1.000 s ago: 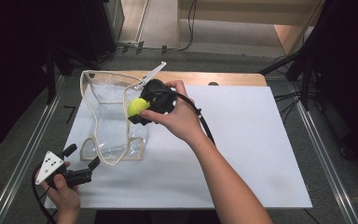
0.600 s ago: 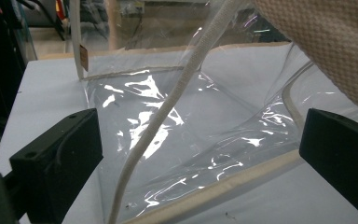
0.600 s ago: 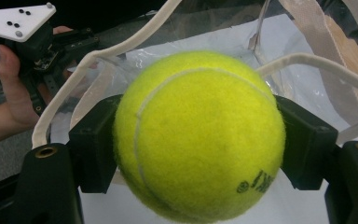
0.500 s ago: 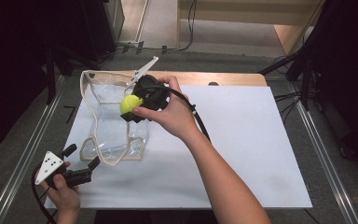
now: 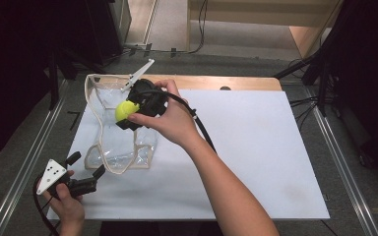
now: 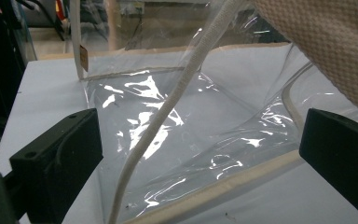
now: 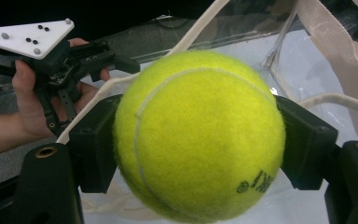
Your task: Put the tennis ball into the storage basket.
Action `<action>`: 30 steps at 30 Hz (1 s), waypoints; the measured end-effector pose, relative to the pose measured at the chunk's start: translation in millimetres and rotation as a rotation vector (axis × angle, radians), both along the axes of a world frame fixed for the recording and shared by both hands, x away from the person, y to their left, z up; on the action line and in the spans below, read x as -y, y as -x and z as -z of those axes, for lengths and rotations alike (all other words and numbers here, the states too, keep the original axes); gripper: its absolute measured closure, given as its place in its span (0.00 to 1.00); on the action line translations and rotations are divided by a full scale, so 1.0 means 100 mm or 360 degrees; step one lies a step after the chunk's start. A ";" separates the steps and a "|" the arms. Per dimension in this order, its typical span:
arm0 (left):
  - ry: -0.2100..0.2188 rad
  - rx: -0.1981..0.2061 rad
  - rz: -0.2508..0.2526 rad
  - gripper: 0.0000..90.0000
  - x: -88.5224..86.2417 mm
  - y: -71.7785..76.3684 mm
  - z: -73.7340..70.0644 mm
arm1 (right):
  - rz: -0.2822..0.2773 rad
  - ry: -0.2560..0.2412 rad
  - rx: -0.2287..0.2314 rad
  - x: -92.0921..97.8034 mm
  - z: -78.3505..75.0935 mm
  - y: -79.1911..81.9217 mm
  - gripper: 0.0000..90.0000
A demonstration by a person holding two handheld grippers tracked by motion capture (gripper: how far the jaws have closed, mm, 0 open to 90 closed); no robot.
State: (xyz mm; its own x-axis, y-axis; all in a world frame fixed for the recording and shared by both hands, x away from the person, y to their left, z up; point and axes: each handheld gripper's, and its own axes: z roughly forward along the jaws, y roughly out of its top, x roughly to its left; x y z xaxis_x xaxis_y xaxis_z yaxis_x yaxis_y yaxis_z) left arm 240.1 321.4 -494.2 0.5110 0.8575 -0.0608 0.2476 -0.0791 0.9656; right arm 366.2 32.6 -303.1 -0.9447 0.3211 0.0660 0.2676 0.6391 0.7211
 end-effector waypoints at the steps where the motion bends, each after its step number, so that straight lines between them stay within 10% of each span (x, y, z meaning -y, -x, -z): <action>1: 0.0000 0.0000 0.0000 0.00 0.00 0.00 0.00 | -0.0004 -0.0003 -0.0003 -0.02 0.00 0.00 0.26; 27: 0.0010 0.0000 0.0003 0.00 -0.01 0.00 0.00 | -0.0051 0.0029 -0.0005 -0.40 0.12 0.03 0.25; 30: 0.0006 -0.0002 0.0005 0.00 -0.01 0.00 0.00 | -0.0033 -0.0001 0.0029 -0.40 0.12 0.04 0.08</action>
State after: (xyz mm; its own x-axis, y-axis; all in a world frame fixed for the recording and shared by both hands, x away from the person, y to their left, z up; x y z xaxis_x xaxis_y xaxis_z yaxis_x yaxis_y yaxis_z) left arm 240.1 322.5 -494.1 0.5134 0.8557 -0.0647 0.2484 -0.0760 0.9657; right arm 362.3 73.0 -314.7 -0.9522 0.3015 0.0488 0.2411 0.6441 0.7260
